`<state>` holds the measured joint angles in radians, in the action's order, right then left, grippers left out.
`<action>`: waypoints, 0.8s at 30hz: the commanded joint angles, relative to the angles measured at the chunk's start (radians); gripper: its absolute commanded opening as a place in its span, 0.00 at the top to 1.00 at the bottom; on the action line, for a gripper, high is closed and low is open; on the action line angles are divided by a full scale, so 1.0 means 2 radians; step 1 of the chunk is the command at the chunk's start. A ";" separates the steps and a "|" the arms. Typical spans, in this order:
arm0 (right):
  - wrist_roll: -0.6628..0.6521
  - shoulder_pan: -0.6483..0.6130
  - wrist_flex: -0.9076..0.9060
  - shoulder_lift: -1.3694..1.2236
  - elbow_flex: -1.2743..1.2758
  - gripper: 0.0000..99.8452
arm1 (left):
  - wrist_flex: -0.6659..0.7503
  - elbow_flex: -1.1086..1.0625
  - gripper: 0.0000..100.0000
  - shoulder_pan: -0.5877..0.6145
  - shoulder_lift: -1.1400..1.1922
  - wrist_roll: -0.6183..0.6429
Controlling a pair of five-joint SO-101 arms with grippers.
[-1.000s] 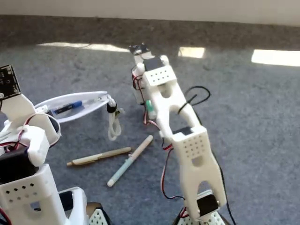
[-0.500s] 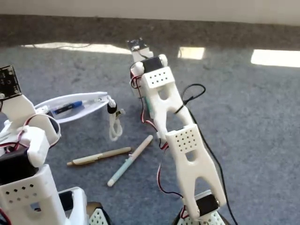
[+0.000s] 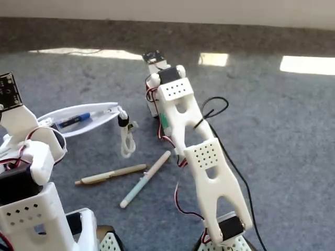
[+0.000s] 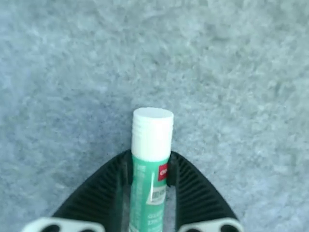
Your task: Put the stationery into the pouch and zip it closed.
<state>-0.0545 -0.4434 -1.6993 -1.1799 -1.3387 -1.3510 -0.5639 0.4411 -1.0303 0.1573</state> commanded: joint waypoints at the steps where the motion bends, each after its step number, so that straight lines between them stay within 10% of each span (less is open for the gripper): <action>1: -0.005 -0.012 -0.026 0.022 -0.048 0.99 | 0.003 0.009 0.99 0.008 -0.016 -0.002; 16: -0.002 -0.017 -0.034 0.089 -0.064 1.00 | 0.005 0.008 0.99 0.008 -0.016 -0.002; 24: -0.005 -0.030 -0.032 0.266 0.154 1.00 | 0.005 0.008 0.99 0.007 -0.016 -0.001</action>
<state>-0.0545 -0.4695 -1.7469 -0.8408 -1.1546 -1.3510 -0.5639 0.4457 -1.0303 0.1573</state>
